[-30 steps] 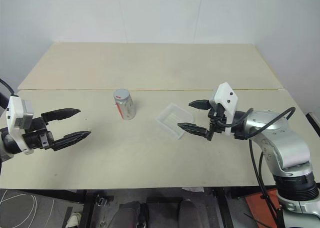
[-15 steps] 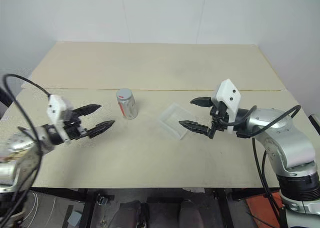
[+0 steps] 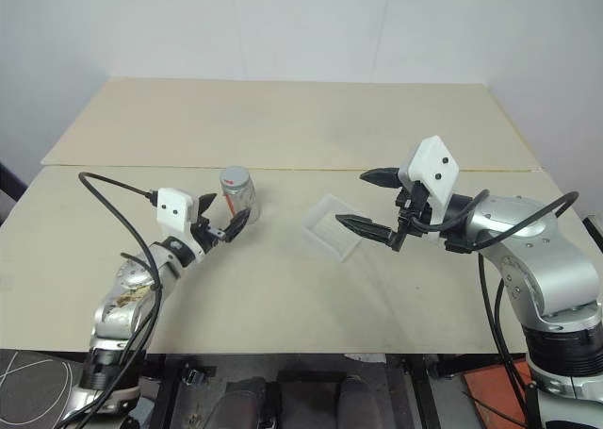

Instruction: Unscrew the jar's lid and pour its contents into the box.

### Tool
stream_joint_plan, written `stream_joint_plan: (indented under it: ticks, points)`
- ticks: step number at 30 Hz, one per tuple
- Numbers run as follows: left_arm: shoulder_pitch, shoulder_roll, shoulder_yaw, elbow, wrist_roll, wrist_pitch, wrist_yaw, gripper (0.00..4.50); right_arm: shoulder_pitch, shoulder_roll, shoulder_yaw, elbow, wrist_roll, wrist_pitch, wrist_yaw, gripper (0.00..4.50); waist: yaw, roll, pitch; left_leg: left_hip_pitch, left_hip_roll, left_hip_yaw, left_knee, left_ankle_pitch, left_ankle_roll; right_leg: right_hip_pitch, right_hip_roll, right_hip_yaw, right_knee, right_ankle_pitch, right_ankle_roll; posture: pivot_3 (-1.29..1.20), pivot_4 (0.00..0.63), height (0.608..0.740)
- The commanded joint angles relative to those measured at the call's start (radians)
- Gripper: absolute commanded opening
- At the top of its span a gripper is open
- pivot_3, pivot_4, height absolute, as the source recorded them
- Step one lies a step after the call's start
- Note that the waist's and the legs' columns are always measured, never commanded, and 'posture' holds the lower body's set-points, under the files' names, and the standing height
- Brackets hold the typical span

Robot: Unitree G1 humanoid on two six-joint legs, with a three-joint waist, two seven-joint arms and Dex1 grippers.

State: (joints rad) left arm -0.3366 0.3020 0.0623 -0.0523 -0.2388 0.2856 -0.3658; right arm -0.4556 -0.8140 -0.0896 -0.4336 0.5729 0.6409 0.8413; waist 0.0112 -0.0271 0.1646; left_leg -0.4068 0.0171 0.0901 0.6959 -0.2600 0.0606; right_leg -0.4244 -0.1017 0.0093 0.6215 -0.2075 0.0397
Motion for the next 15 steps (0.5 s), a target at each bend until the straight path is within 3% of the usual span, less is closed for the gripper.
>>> stream_joint_plan:
  ticks: [1, 15]
  points:
    - [-0.044, -0.018, 0.007, 0.057, 0.016, -0.081, 0.002, 4.45, -0.006, -0.014, -0.045, -0.043, 0.010, -0.004, -0.012, 4.50, 0.000, 0.000, 0.000, 0.000, 0.000, 0.000, 0.000, 0.000, 0.000, 0.000, 0.000, 0.000, 0.000, 0.000, 0.000, 0.00, 0.150, 0.740]
    - [-0.161, -0.033, 0.008, 0.307, 0.019, -0.241, -0.081, 4.45, -0.003, -0.015, -0.053, -0.068, 0.017, 0.005, -0.030, 4.50, 0.000, 0.000, 0.000, -0.001, 0.000, 0.000, 0.000, 0.000, 0.001, 0.000, 0.000, -0.001, -0.001, 0.000, 0.000, 0.00, 0.150, 0.740]
